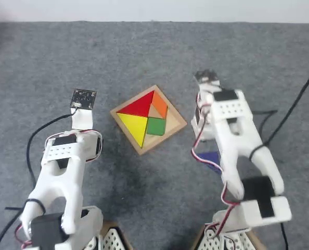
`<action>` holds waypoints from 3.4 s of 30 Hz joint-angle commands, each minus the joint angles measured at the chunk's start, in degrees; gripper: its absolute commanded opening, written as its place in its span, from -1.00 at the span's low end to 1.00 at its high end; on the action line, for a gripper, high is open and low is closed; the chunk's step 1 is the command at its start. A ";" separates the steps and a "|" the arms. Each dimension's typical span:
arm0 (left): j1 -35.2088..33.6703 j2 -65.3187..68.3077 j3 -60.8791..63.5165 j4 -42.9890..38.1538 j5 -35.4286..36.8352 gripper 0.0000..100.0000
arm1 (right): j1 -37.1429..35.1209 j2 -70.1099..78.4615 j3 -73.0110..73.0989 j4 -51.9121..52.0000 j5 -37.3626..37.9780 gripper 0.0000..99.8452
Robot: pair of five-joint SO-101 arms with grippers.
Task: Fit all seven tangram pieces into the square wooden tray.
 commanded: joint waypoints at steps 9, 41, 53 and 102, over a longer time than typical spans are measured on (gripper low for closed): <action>0.35 -0.44 -0.22 -0.97 -0.53 -0.75 | -0.22 -8.04 17.58 -14.81 20.13 -0.47; 0.35 -0.44 -0.22 -0.97 -0.53 -0.75 | -4.70 -40.84 37.27 -5.67 52.04 -0.47; 0.35 -0.44 -0.22 -0.97 -0.53 -0.75 | 3.38 -34.95 40.97 -14.37 60.66 -0.47; 0.35 -0.44 -0.22 -0.97 -0.53 -0.75 | -10.95 -20.62 24.53 -10.68 79.74 -0.66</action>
